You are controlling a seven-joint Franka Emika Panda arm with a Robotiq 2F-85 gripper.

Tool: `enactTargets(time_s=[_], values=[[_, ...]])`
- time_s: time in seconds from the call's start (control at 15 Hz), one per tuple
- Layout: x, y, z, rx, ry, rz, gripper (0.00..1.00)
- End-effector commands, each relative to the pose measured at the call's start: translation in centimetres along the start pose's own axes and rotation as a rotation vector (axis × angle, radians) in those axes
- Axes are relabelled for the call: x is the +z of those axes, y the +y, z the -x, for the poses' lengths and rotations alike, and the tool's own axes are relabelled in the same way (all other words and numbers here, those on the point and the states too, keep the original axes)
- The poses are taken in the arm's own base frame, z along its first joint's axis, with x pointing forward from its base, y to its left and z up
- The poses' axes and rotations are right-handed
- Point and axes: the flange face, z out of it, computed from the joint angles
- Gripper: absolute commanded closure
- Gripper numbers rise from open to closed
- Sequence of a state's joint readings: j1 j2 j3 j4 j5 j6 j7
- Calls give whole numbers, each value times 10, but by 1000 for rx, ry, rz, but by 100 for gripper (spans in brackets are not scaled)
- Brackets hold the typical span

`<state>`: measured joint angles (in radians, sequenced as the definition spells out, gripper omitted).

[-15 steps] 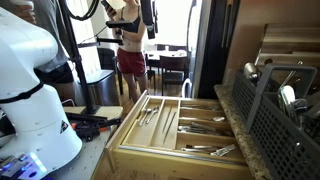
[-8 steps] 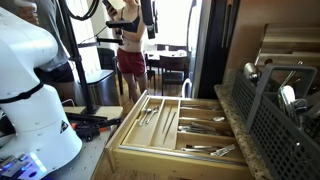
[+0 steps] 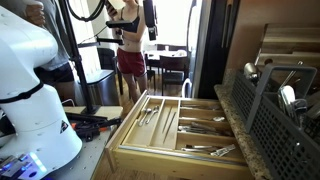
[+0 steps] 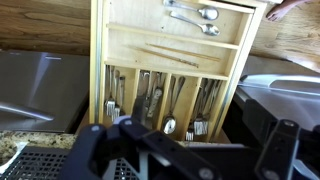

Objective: Take the spoon from the utensil holder and put it in the drawer with the other spoons

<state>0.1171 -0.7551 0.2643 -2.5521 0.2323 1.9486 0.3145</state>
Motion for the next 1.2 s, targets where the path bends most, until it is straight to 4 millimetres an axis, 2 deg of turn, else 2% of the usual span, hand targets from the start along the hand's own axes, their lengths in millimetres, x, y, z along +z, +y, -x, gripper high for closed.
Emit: enactTargets(time_s=[0.0,0.4,1.13], values=[[-1,-13,-9,-12,13,25,0],[0,-17,-21,-28,17,37,0],[8,-23,-57,-66,73,87,0]])
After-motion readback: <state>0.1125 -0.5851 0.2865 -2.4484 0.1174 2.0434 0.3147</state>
